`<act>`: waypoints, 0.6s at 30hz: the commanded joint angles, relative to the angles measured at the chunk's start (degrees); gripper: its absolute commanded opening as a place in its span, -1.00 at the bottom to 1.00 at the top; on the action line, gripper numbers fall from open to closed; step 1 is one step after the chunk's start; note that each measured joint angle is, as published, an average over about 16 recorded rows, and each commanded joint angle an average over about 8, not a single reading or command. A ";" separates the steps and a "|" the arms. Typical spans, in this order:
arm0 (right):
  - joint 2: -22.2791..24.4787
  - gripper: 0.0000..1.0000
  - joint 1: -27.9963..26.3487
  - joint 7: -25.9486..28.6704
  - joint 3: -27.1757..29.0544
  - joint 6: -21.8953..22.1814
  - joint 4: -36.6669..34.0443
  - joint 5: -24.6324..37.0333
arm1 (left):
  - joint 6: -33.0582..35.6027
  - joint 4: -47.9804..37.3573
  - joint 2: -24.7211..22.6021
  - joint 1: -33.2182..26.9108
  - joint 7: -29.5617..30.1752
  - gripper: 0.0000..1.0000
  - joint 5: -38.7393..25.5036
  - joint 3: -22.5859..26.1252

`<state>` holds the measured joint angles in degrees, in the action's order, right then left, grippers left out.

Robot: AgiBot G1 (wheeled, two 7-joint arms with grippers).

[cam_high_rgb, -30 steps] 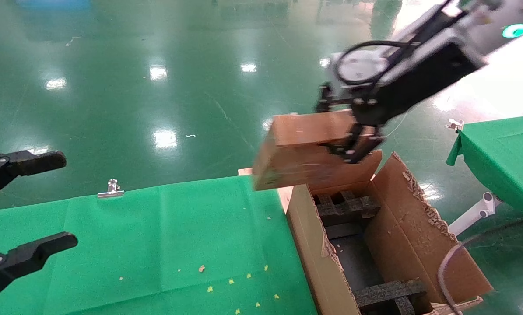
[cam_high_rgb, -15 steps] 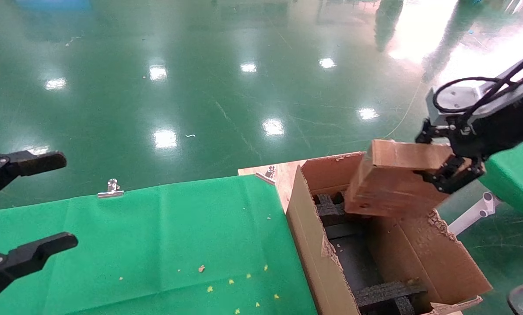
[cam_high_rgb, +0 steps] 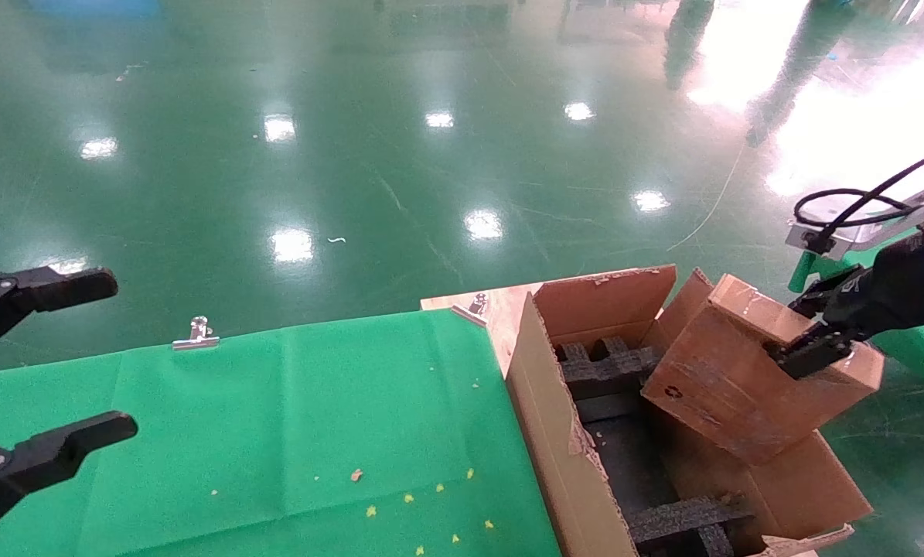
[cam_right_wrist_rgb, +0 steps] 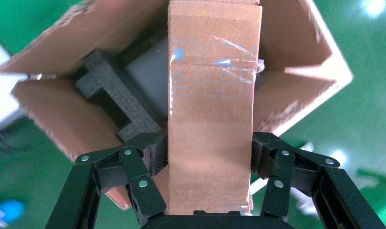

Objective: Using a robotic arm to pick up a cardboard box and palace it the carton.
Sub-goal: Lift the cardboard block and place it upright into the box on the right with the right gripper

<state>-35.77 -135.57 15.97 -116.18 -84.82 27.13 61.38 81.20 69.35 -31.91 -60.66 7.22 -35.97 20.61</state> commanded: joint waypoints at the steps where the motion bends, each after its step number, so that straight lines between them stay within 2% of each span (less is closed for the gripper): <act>1: 0.63 -1.00 1.72 2.53 0.08 1.44 -1.00 -0.94 | 0.00 0.00 0.00 0.00 0.00 1.00 0.00 0.00; 10: 6.00 -1.00 7.06 13.85 1.37 6.52 -0.08 -6.65 | 0.00 0.00 0.00 0.00 0.00 1.00 0.00 0.00; 18: 9.54 -1.00 9.36 17.54 2.25 9.03 3.06 -10.19 | -0.01 -0.02 0.00 0.01 0.00 1.00 0.01 0.00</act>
<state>-26.82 -126.57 33.01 -114.05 -76.20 29.65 51.79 81.19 69.33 -31.91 -60.65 7.22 -35.96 20.61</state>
